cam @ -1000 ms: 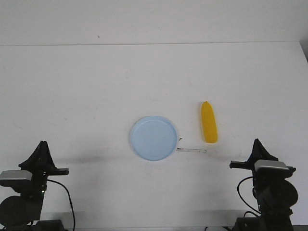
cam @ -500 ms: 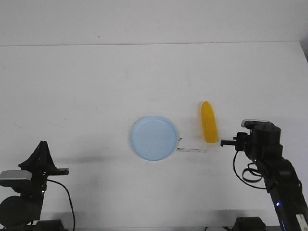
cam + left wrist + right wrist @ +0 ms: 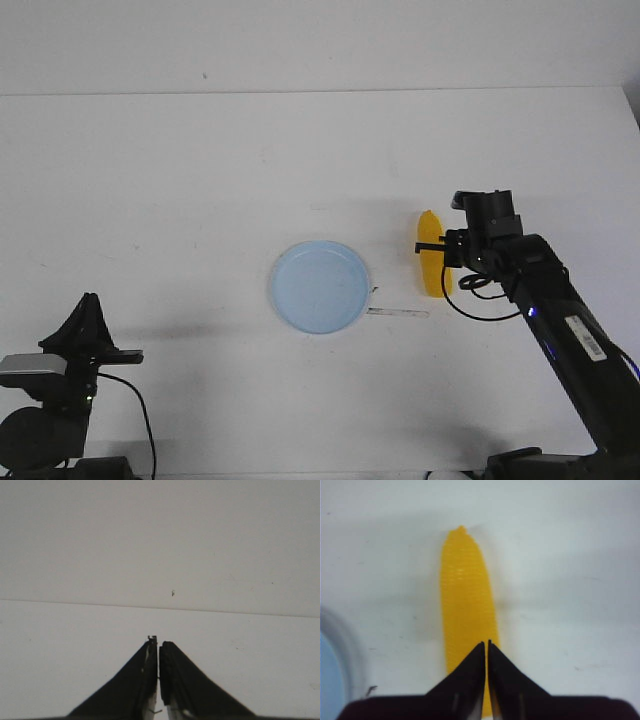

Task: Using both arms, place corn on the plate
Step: 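Reach the right gripper over the yellow corn cob, then close the right gripper on the corn and lift it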

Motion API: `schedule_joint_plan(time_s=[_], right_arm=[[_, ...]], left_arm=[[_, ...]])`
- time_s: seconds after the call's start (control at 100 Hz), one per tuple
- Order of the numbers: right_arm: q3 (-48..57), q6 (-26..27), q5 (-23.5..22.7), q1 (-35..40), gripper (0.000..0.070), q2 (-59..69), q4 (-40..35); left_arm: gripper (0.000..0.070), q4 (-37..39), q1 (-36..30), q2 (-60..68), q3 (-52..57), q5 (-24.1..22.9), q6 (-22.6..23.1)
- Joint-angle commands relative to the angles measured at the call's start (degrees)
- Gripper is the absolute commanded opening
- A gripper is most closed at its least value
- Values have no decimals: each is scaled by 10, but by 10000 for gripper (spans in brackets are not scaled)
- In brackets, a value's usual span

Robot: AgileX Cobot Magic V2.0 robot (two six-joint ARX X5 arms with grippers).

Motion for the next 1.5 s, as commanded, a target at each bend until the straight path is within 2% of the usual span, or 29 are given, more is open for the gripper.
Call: schedule_joint_plan(time_s=[0.0, 0.17, 0.22, 0.26, 0.33, 0.38, 0.41, 0.45, 1.38, 1.44, 1.49], right_arm=[[32, 12, 0, 7, 7, 30, -5], [80, 13, 11, 20, 12, 94, -55], [83, 14, 20, 21, 36, 108, -56], [84, 14, 30, 23, 104, 117, -56], [84, 10, 35, 27, 305, 129, -56], [83, 8, 35, 27, 411, 132, -56], [83, 7, 35, 27, 458, 133, -54], [83, 5, 35, 27, 489, 134, -52], [83, -10, 16, 30, 490, 204, -29], [83, -10, 13, 30, 479, 204, -25], [83, -10, 13, 30, 436, 204, -24]], left_arm=[[2, 6, 0, -2, 5, -3, 5], [2, 6, 0, -2, 5, -3, 5], [3, 6, 0, -2, 5, -3, 5], [2, 6, 0, -2, 5, -3, 5], [2, 6, 0, -2, 5, -3, 5], [2, 6, 0, -2, 5, -3, 5], [2, 6, 0, -2, 5, -3, 5], [2, 6, 0, -2, 5, -3, 5], [2, 6, 0, -2, 5, -3, 5], [2, 6, 0, -2, 5, -3, 5], [3, 6, 0, -2, 5, -3, 5]])
